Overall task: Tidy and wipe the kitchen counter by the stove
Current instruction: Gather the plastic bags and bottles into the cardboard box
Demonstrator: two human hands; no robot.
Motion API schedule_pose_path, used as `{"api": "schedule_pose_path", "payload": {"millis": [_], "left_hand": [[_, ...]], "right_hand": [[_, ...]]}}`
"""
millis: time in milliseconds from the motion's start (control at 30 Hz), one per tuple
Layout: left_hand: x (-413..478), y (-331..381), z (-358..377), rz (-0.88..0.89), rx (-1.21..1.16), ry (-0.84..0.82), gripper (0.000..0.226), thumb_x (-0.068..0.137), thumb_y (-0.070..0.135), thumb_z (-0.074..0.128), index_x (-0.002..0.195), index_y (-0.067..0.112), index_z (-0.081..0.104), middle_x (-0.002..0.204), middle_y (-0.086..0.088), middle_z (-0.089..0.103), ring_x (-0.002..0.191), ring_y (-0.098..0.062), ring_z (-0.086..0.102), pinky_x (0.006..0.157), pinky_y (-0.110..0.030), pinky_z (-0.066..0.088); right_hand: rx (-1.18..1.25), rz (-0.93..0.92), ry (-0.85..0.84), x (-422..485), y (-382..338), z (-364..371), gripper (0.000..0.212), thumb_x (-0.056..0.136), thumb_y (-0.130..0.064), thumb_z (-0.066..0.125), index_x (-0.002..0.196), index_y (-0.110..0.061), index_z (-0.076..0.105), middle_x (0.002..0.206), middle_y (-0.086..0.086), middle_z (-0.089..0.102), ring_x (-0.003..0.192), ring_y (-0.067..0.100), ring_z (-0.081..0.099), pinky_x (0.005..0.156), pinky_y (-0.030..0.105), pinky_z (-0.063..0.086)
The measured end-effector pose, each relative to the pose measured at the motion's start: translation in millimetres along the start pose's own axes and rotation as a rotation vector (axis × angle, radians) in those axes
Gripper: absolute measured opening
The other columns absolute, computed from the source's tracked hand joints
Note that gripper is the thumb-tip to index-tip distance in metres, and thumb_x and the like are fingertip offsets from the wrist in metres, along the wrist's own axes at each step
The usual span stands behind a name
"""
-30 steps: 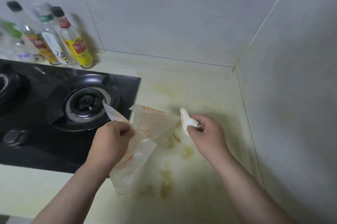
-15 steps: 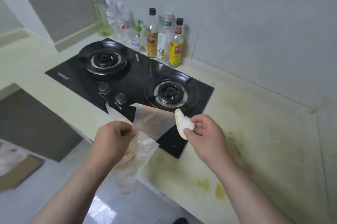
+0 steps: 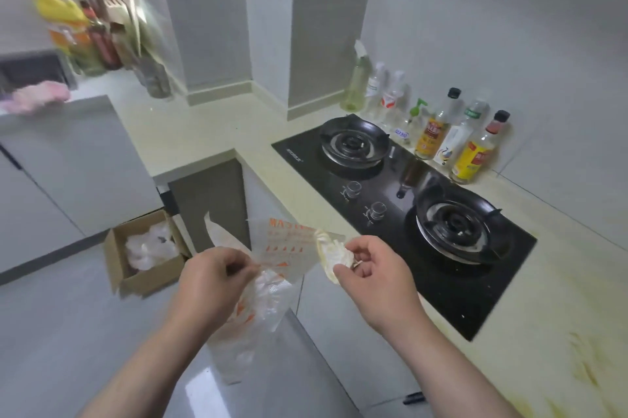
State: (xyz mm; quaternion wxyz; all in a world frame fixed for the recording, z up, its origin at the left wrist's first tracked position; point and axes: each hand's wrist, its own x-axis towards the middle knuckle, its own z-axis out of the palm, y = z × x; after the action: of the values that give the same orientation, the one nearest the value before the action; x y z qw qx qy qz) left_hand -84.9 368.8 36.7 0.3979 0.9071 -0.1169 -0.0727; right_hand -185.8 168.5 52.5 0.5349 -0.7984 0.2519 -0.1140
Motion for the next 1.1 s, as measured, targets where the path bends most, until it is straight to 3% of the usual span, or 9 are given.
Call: {"api": "schedule_pose_path", "payload": {"millis": [167, 333, 433, 533, 633, 767, 933, 1100], "left_hand": [[-11.1, -57.1, -58.8, -0.07, -0.012, 0.093, 0.027, 0.083, 0.019, 0.076, 0.059, 0.025, 0.065, 0.06, 0.008, 0.063, 0.061, -0.005, 0.057, 0.054, -0.018, 0.036], [-23.5, -111.0, -101.2, -0.195, -0.034, 0.168, 0.025, 0.084, 0.018, 0.074, 0.06, 0.02, 0.067, 0.06, 0.007, 0.065, 0.06, -0.004, 0.058, 0.052, -0.016, 0.036], [-29.9, -140.0, -123.1, -0.284, -0.05, 0.221, 0.024, 0.083, 0.017, 0.074, 0.06, 0.02, 0.068, 0.059, 0.006, 0.066, 0.061, -0.007, 0.061, 0.055, -0.021, 0.041], [-31.5, -169.8, -141.1, -0.38, -0.051, 0.276, 0.026, 0.083, 0.017, 0.074, 0.059, 0.019, 0.065, 0.055, 0.005, 0.064, 0.055, -0.005, 0.057, 0.049, -0.015, 0.037], [-25.0, -197.7, -156.6, -0.453, -0.048, 0.308, 0.028, 0.083, 0.017, 0.073, 0.057, 0.018, 0.064, 0.055, 0.002, 0.063, 0.053, -0.01, 0.055, 0.051, -0.023, 0.039], [1.3, -230.4, -178.8, -0.534, -0.027, 0.357, 0.027, 0.083, 0.016, 0.072, 0.057, 0.014, 0.063, 0.056, -0.002, 0.062, 0.052, -0.013, 0.051, 0.052, -0.027, 0.038], [64.3, -266.9, -212.4, -0.613, -0.028, 0.367, 0.02, 0.081, 0.016, 0.073, 0.061, 0.016, 0.067, 0.057, 0.002, 0.065, 0.059, -0.014, 0.06, 0.056, -0.027, 0.043], [137.7, -290.9, -247.0, -0.599, -0.011, 0.41, 0.021, 0.081, 0.015, 0.073, 0.062, 0.011, 0.066, 0.059, -0.003, 0.065, 0.059, -0.019, 0.058, 0.056, -0.028, 0.041]], "right_hand": [[0.001, -0.078, -0.112, -5.0, -34.0, 69.9, 0.024, 0.08, -0.006, 0.072, 0.089, -0.026, 0.062, 0.068, -0.011, 0.06, 0.048, 0.002, 0.045, 0.05, 0.01, 0.037], [-0.059, -0.118, -0.216, -2.3, -59.7, 134.7, 0.021, 0.078, -0.013, 0.073, 0.088, -0.028, 0.063, 0.075, 0.0, 0.064, 0.052, 0.004, 0.046, 0.053, 0.016, 0.041], [-0.106, -0.151, -0.298, 2.6, -69.1, 169.7, 0.02, 0.079, -0.015, 0.073, 0.087, -0.029, 0.062, 0.065, -0.002, 0.057, 0.051, 0.003, 0.044, 0.05, 0.014, 0.038], [-0.132, -0.163, -0.378, 11.8, -76.4, 203.5, 0.02, 0.081, -0.016, 0.072, 0.088, -0.031, 0.061, 0.06, -0.009, 0.05, 0.05, 0.002, 0.044, 0.048, 0.012, 0.038], [-0.139, -0.162, -0.445, 29.0, -81.0, 240.2, 0.021, 0.081, -0.014, 0.072, 0.088, -0.031, 0.062, 0.061, -0.007, 0.05, 0.05, 0.003, 0.043, 0.048, 0.013, 0.039], [-0.142, -0.174, -0.513, 63.2, -88.4, 294.2, 0.021, 0.081, -0.014, 0.073, 0.089, -0.03, 0.062, 0.061, -0.007, 0.051, 0.051, 0.002, 0.045, 0.049, 0.012, 0.04], [-0.181, -0.179, -0.547, 118.6, -106.9, 352.2, 0.023, 0.082, -0.02, 0.072, 0.092, -0.036, 0.058, 0.063, -0.012, 0.055, 0.055, -0.001, 0.052, 0.049, 0.012, 0.042], [-0.169, -0.166, -0.575, 170.3, -129.8, 403.3, 0.024, 0.084, -0.017, 0.072, 0.098, -0.032, 0.059, 0.069, -0.009, 0.055, 0.054, -0.001, 0.051, 0.052, 0.01, 0.043]]}}
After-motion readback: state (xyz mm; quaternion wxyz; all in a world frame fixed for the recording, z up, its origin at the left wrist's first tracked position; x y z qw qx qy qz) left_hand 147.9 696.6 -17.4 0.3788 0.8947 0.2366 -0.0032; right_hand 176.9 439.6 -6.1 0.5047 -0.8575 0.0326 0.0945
